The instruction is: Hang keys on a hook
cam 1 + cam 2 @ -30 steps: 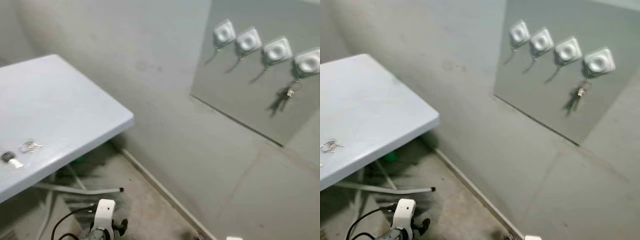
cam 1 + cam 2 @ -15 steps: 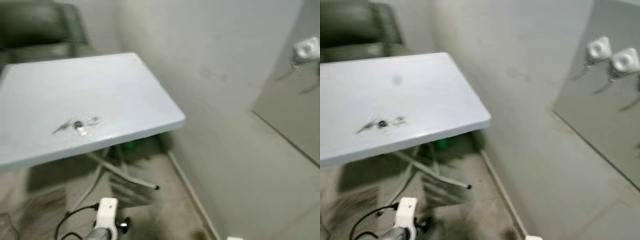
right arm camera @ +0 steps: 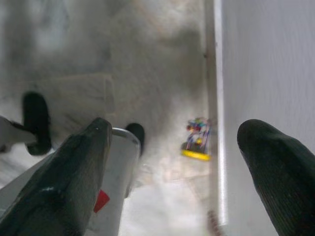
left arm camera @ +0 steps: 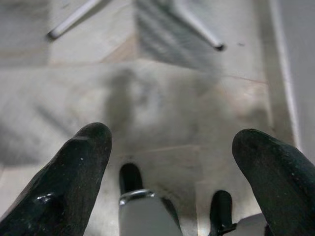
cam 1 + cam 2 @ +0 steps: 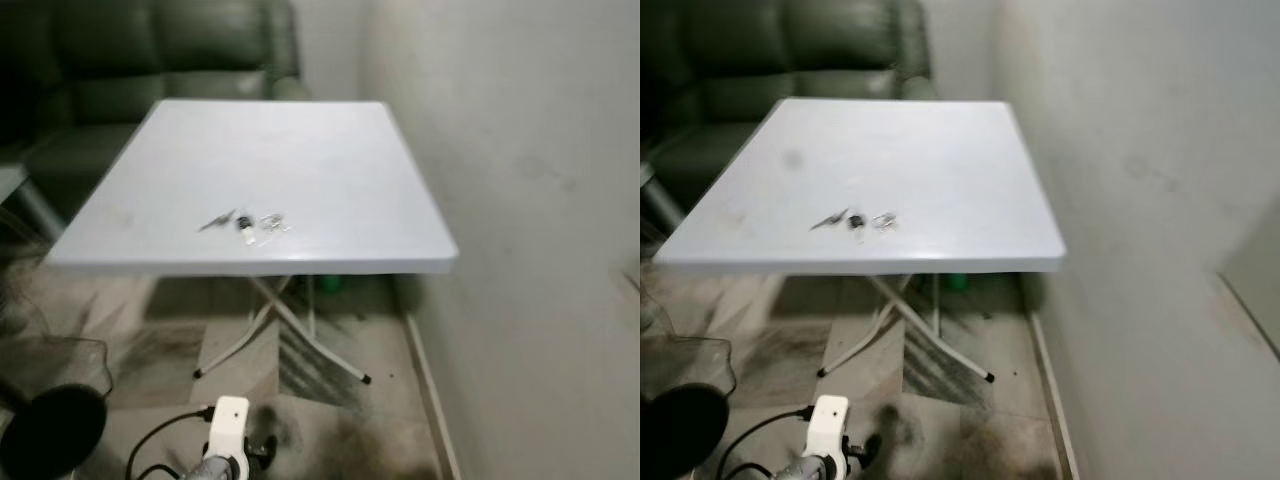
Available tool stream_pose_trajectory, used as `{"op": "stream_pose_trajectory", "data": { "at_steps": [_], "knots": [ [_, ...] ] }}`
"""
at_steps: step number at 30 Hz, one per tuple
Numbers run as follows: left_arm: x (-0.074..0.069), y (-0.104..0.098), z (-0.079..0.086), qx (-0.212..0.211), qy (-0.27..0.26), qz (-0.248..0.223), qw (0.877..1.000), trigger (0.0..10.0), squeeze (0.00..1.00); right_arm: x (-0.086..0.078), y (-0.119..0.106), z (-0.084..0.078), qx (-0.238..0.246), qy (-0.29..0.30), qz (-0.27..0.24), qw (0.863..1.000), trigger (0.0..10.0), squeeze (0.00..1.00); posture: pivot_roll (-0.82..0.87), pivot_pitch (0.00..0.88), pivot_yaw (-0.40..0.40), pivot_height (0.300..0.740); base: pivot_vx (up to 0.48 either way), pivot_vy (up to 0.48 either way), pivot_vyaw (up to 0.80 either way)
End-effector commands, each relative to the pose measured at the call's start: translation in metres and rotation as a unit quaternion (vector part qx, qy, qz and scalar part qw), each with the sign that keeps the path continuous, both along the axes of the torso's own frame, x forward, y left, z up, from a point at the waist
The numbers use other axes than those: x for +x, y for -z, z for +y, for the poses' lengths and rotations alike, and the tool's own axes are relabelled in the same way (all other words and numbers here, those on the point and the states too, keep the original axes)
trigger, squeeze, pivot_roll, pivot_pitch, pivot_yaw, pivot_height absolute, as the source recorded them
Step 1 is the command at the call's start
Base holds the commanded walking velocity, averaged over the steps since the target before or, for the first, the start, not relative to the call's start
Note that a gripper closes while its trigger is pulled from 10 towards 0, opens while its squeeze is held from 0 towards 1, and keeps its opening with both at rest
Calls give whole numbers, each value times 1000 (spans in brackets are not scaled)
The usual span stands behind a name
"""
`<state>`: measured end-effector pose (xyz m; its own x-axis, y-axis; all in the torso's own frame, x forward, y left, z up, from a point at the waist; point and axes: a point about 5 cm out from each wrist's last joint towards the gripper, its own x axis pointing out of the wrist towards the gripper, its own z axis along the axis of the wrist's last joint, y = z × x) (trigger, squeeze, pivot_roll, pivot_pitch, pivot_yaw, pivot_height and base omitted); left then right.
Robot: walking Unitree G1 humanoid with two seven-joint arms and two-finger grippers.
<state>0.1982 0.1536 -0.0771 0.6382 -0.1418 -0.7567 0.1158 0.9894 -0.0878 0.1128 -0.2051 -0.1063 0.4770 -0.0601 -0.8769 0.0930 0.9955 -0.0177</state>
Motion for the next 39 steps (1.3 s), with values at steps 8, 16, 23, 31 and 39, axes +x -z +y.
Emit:
{"op": "stream_pose_trajectory", "data": {
  "at_steps": [8, 16, 23, 31, 39],
  "knots": [
    [3, -1, 1, 8, -1, 1, 1000, 10000, 0, 0, 1, 8, 15, -1, -4, 1000, 10000, 0, -13, 0, -39, 740, 0, 0, 756],
    [3, -1, 0, 6, 0, 1, 1000, 10000, 0, 0, 1, 7, 17, 7, -5, 1000, 10000, 0, -12, 0, -41, 740, 0, 0, 0],
    [4, -1, 0, 3, 3, 2, 1000, 10000, 0, 0, 1, 7, 18, 7, -5, 1000, 10000, 0, -12, 0, -41, 740, 0, 0, 0],
    [4, -2, -1, 9, 17, -1, 1000, 10000, 0, 0, 1, 7, 14, 5, -4, 1000, 10000, 0, -11, 0, -42, 740, 0, 421, 0],
    [5, -2, -2, 9, 16, -3, 1000, 10000, 0, -2, 1, 6, 14, 5, -2, 1000, 10000, 0, -6, 0, -48, 740, 0, 469, 0]
  ]
}}
